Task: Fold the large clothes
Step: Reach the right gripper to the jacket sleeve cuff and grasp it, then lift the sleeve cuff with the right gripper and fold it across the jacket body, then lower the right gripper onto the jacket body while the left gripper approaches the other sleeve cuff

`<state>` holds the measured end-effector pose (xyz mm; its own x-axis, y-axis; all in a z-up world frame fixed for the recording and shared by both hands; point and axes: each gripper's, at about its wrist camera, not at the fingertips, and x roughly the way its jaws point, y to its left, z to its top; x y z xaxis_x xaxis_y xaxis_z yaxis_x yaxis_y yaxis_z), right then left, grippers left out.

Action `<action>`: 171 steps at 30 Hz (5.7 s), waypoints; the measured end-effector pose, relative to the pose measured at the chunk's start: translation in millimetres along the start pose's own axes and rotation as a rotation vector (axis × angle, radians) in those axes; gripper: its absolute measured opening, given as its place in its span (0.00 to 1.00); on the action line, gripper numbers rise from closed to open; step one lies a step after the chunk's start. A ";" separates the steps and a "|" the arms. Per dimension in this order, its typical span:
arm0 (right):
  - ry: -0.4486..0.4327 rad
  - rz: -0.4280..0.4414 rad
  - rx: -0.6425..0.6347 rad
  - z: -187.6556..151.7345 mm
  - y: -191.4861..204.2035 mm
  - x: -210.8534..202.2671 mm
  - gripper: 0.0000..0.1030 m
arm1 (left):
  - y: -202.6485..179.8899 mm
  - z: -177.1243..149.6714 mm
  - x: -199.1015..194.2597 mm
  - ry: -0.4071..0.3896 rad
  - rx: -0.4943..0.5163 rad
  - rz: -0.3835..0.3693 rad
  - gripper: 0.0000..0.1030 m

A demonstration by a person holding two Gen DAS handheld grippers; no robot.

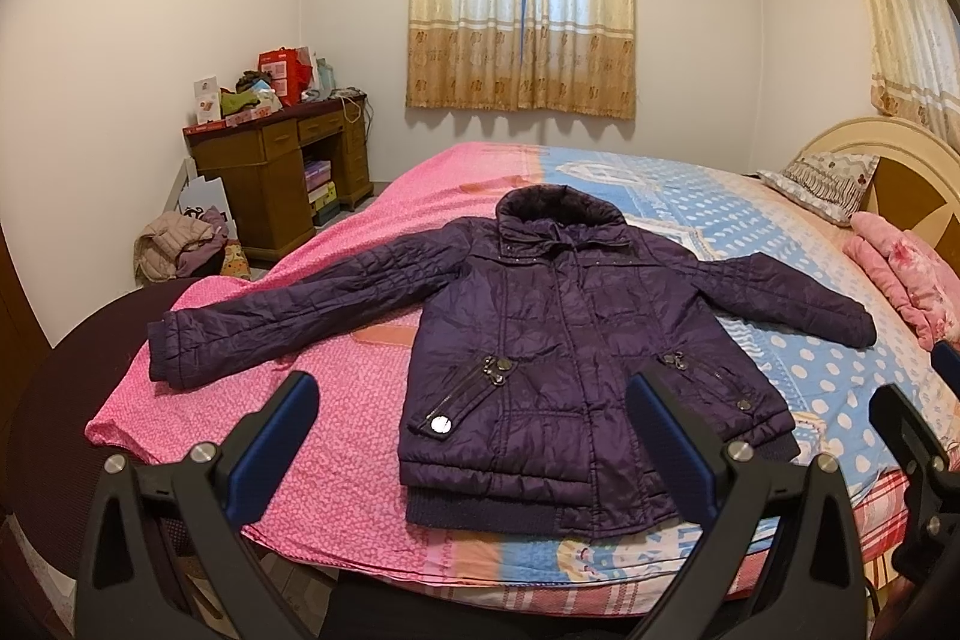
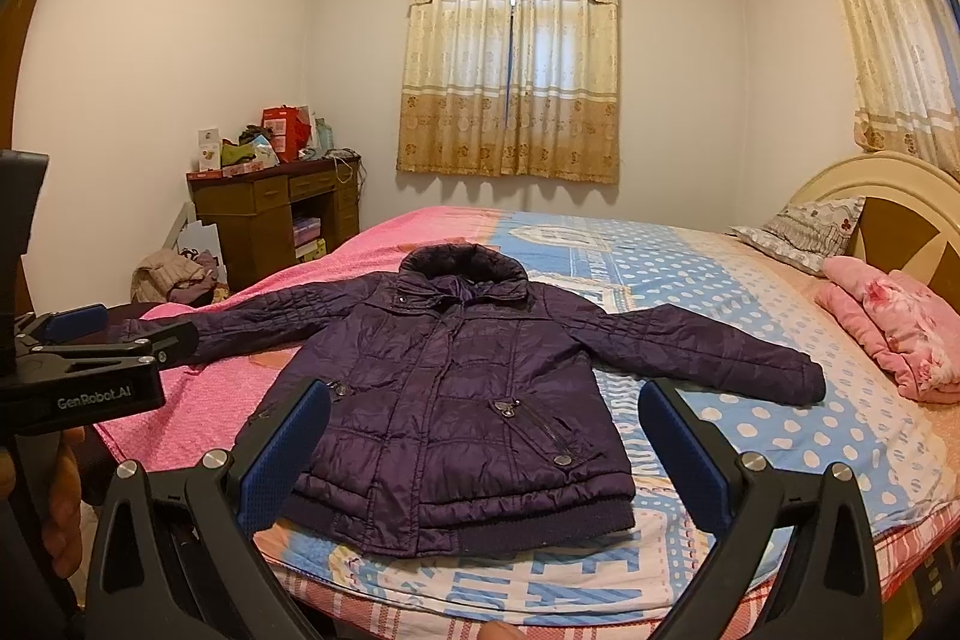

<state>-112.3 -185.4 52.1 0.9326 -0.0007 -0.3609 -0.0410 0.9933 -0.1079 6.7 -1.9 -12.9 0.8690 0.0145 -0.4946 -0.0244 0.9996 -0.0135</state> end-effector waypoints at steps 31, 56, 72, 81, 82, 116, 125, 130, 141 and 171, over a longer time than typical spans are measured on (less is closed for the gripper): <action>0.299 -0.254 0.815 -96.3 -358.1 184.2 0.99 | -21.2 16.8 209.0 0.112 0.125 0.105 1.00; 0.245 -0.357 0.993 -99.0 -513.4 282.4 0.33 | -14.7 11.8 278.3 0.249 0.090 0.180 1.00; -0.131 -0.219 0.564 124.2 -390.9 203.2 0.24 | 48.0 23.1 219.2 0.177 -0.008 0.176 1.00; -0.176 -0.016 0.199 217.9 -229.3 226.3 0.24 | 80.1 17.8 193.0 0.150 -0.040 0.183 1.00; -0.169 0.006 0.172 222.1 -214.0 230.4 0.24 | 85.2 17.2 191.2 0.146 -0.042 0.187 1.00; 0.429 0.534 -0.215 4.2 149.9 397.2 0.19 | 195.7 -3.3 181.7 0.174 -0.148 0.382 1.00; 0.354 0.587 -0.153 33.9 110.0 354.1 0.50 | 234.5 -4.3 169.2 0.167 -0.198 0.479 1.00; 0.297 0.327 -0.106 59.4 44.4 359.5 0.53 | 282.0 -6.5 158.2 0.170 -0.284 0.549 1.00; 0.577 0.029 0.132 8.3 -75.8 457.1 0.54 | 342.9 -32.2 167.5 0.223 -0.398 0.667 1.00; 0.553 0.263 -0.165 -25.4 104.0 432.9 0.55 | 357.8 -47.9 163.5 0.237 -0.465 0.539 1.00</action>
<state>278.1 -85.4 -138.9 0.5628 0.1378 -0.8150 -0.3392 0.9377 -0.0757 116.4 357.0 -140.2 0.5494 0.4411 -0.7096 -0.6685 0.7416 -0.0566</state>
